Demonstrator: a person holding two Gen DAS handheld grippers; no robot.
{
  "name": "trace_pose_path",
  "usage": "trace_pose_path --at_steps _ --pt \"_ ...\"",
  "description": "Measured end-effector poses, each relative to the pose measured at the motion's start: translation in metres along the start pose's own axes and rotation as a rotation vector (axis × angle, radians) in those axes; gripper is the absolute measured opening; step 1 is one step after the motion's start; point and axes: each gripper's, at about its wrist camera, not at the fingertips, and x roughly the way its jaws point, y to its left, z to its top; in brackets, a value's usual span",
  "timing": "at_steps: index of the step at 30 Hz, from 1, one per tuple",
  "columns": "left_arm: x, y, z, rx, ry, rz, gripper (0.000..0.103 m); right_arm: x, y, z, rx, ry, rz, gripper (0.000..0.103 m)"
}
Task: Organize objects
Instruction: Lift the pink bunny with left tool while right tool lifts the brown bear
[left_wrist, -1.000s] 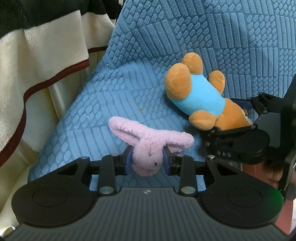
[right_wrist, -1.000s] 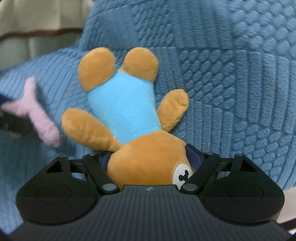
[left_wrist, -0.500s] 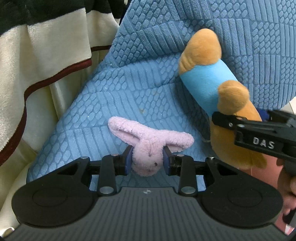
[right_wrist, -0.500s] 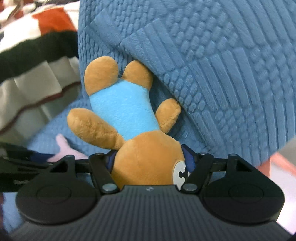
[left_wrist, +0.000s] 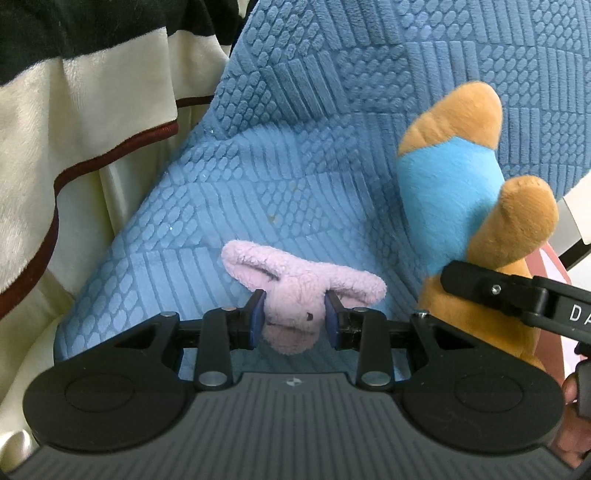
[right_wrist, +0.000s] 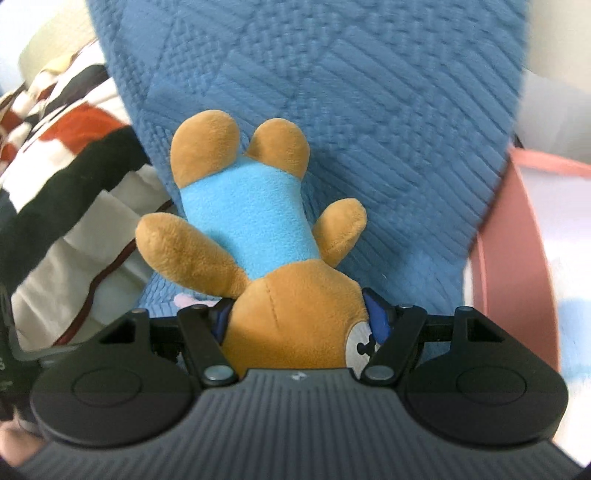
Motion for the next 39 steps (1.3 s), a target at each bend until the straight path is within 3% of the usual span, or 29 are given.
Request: trace_pose_path --at_steps 10,20,25,39 --pt "-0.022 -0.003 -0.016 0.012 -0.015 -0.036 0.039 -0.046 -0.022 -0.027 0.113 -0.054 -0.013 0.072" --pt "-0.042 -0.003 -0.034 0.007 -0.024 -0.060 0.039 -0.054 -0.022 -0.059 0.213 0.022 -0.028 0.072" --pt "-0.045 -0.008 -0.044 0.047 -0.037 -0.022 0.039 -0.056 -0.024 -0.074 0.260 0.068 -0.036 0.072" --pt "-0.079 -0.015 -0.071 0.069 -0.063 0.001 0.039 -0.098 -0.028 -0.090 0.265 0.084 -0.059 0.072"
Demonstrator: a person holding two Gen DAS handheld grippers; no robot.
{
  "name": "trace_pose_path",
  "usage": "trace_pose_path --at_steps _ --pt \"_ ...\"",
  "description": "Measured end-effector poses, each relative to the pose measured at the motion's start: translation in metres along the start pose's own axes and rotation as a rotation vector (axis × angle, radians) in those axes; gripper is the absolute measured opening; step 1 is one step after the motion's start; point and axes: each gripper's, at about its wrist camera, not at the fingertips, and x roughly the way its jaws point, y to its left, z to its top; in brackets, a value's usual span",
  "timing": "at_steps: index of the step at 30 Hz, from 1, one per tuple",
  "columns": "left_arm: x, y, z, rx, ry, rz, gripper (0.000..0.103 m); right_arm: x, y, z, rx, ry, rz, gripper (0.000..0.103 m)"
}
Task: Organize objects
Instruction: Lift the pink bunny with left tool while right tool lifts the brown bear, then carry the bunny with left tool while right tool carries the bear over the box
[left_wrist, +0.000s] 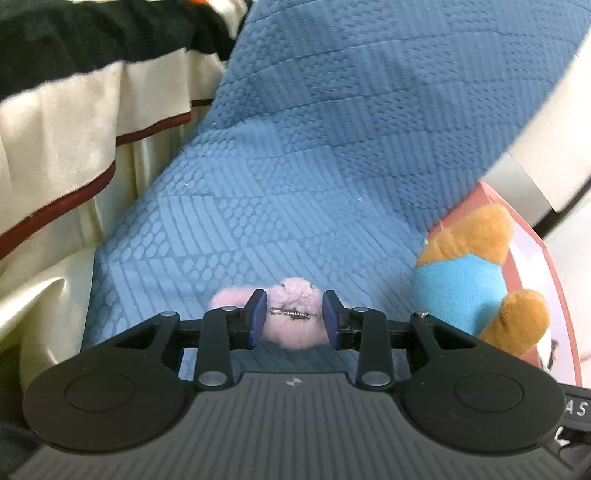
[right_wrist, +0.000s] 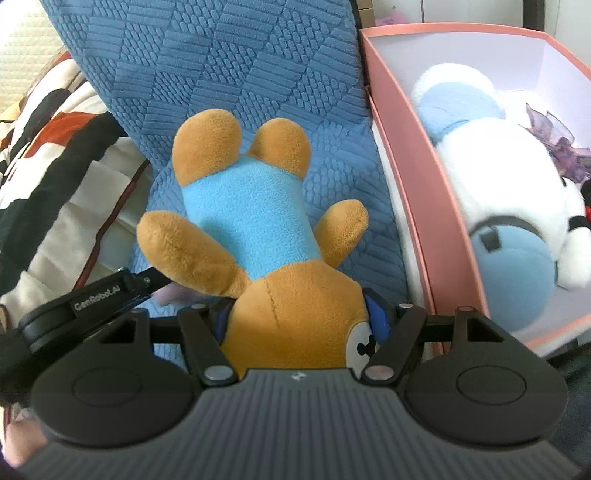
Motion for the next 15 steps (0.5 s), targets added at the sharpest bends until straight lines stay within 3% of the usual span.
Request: trace_pose_path --at_steps 10,15 --pt "-0.050 -0.028 -0.001 0.011 -0.018 -0.012 0.039 -0.046 -0.006 0.007 0.014 -0.044 0.032 0.072" --pt "-0.048 -0.027 0.002 -0.006 0.012 -0.024 0.042 -0.053 -0.006 0.010 0.014 -0.044 0.034 0.072"
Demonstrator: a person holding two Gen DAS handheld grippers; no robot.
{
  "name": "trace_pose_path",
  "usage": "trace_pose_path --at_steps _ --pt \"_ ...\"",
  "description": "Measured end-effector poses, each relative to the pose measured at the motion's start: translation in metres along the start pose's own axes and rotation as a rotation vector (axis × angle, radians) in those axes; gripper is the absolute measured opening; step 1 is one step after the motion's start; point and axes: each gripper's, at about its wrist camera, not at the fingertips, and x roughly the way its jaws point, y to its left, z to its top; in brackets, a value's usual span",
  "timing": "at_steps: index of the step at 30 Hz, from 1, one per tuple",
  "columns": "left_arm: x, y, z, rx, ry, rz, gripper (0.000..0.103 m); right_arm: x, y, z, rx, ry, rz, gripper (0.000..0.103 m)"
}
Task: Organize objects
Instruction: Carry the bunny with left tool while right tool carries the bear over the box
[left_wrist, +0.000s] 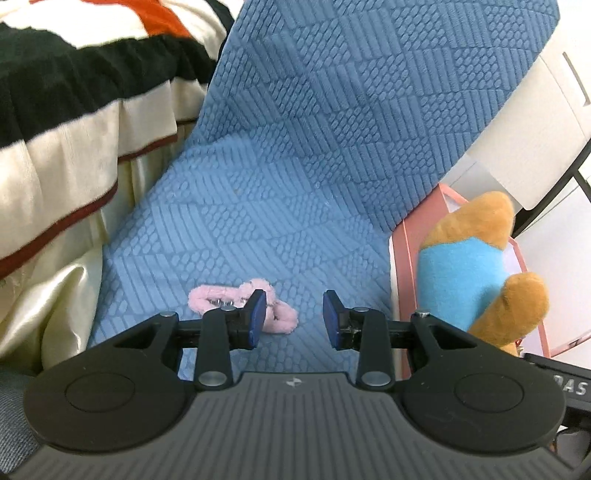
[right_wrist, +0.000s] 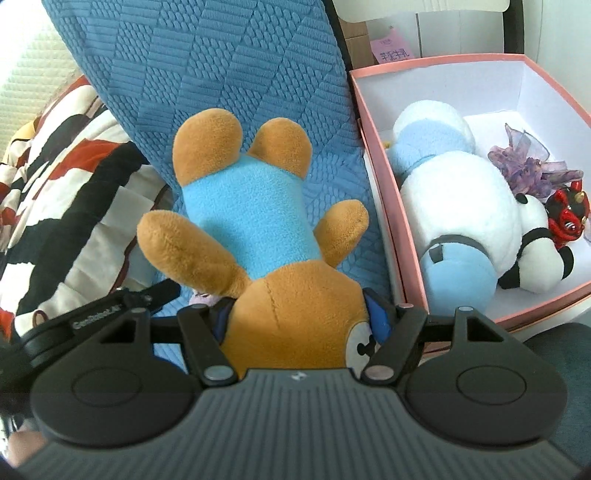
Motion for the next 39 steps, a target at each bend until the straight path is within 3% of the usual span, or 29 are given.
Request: trace_pose_path --at_steps 3,7,13,18,21,26,30,39 --pt "0.013 0.005 -0.001 0.004 0.036 0.004 0.062 0.001 0.001 0.001 -0.002 0.010 -0.003 0.072" --pt "0.031 0.014 0.000 0.035 0.069 0.010 0.069 0.004 0.005 0.001 -0.012 0.028 -0.007 0.072" --pt "0.055 0.028 0.008 0.115 0.117 0.059 0.069 0.010 0.010 0.005 -0.026 0.038 -0.023 0.072" --pt "0.068 0.030 0.009 0.138 0.130 0.034 0.069 0.017 0.011 0.008 -0.028 0.050 -0.035 0.072" --pt "0.076 0.024 0.008 0.146 0.128 0.028 0.065 0.024 0.011 0.008 -0.030 0.064 -0.044 0.072" --pt "0.085 0.024 0.011 0.114 0.131 0.037 0.037 0.024 0.010 0.009 -0.046 0.069 -0.042 0.072" --pt "0.074 0.017 0.018 0.107 0.131 0.062 0.037 0.012 0.011 0.014 -0.062 0.054 -0.032 0.072" --pt "0.005 -0.015 0.052 0.003 0.083 -0.039 0.037 -0.031 0.007 0.036 -0.061 0.001 -0.018 0.072"
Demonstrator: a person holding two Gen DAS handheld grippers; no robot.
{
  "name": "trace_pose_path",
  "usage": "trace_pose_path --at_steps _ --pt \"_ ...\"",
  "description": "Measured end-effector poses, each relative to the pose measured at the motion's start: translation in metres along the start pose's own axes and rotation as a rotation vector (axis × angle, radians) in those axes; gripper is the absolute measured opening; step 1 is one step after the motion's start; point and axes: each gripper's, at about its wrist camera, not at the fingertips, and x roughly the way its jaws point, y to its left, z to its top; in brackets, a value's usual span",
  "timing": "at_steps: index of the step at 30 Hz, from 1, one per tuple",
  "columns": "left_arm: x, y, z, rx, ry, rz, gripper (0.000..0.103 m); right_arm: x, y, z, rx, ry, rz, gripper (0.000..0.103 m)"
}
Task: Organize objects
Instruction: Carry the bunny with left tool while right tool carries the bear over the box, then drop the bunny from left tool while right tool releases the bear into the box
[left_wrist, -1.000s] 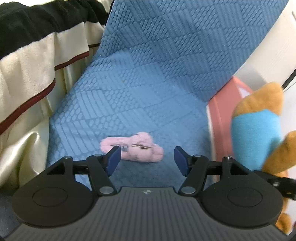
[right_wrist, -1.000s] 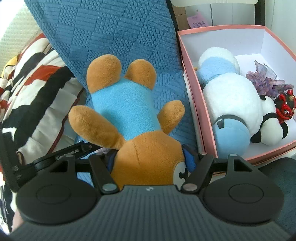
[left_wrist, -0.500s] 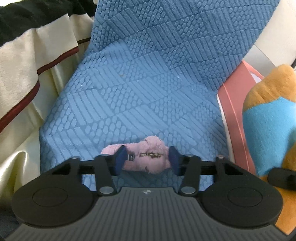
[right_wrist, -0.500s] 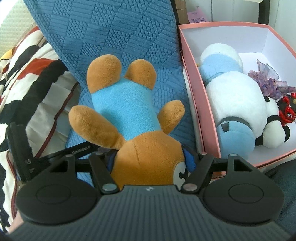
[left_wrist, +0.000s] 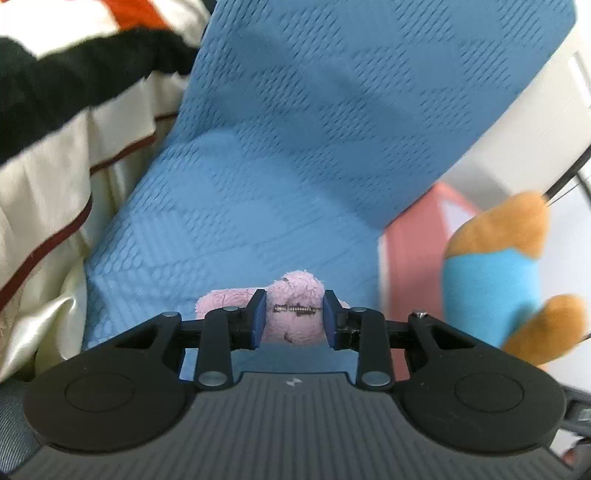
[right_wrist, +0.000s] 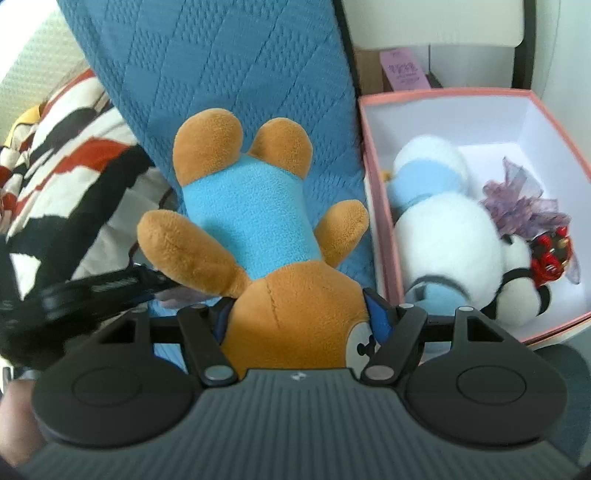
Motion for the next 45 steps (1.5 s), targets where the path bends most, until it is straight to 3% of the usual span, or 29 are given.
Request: trace_pose_path --at_steps 8,19,31,45 --pt "-0.035 -0.064 0.016 0.047 -0.026 -0.067 0.037 -0.039 -0.029 0.024 0.018 -0.076 -0.018 0.072" --pt "-0.033 -0.175 0.013 0.146 -0.021 -0.162 0.037 -0.074 -0.099 0.053 0.057 -0.137 -0.067 0.073" --pt "0.028 -0.256 -0.008 0.188 0.070 -0.199 0.037 -0.053 -0.176 0.084 0.068 -0.131 -0.144 0.073" --pt "0.106 -0.280 -0.032 0.200 0.198 -0.172 0.037 0.001 -0.240 0.096 0.093 -0.054 -0.141 0.073"
